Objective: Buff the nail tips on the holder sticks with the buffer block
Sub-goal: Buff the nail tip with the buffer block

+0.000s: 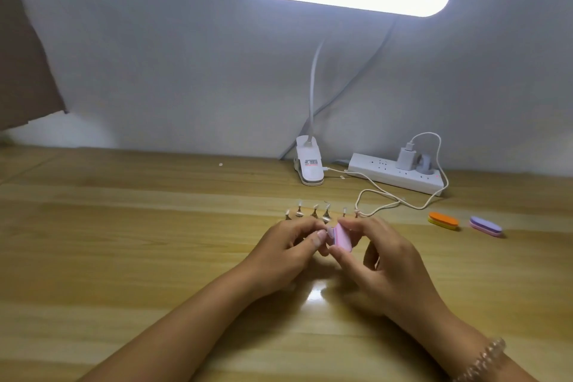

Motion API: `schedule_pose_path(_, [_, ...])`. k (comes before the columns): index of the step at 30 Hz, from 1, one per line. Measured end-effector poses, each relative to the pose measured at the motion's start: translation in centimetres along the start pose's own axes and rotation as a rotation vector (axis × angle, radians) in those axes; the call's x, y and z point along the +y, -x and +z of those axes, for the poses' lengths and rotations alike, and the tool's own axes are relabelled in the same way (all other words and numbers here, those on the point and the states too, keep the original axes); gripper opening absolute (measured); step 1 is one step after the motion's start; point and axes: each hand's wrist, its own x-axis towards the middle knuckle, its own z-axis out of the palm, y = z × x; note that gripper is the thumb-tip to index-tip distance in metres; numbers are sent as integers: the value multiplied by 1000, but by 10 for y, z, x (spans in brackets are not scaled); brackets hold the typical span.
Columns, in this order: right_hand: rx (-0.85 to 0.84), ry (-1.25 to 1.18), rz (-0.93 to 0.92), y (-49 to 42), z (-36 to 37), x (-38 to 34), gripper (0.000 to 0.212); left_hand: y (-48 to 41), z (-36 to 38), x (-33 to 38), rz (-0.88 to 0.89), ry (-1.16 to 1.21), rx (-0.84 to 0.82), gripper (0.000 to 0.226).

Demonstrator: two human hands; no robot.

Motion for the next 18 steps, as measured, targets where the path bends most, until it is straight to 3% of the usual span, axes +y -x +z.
schedule_pose_path(6, [63,-146,147,-4,-3,2,32,0,2,3,-20,-3,-6,21])
schedule_pose_path(10, [-27,-62,4,4,1,-11,37,1,1,4,7,-79,-23,17])
schedule_pose_path(14, [40,-105,134,-4,-1,-3,43,2,1,6,45,-154,-37,23])
schedule_pose_path(18, [-23,-4,12,2,-1,-6,35,2,0,4,48,-178,-42,20])
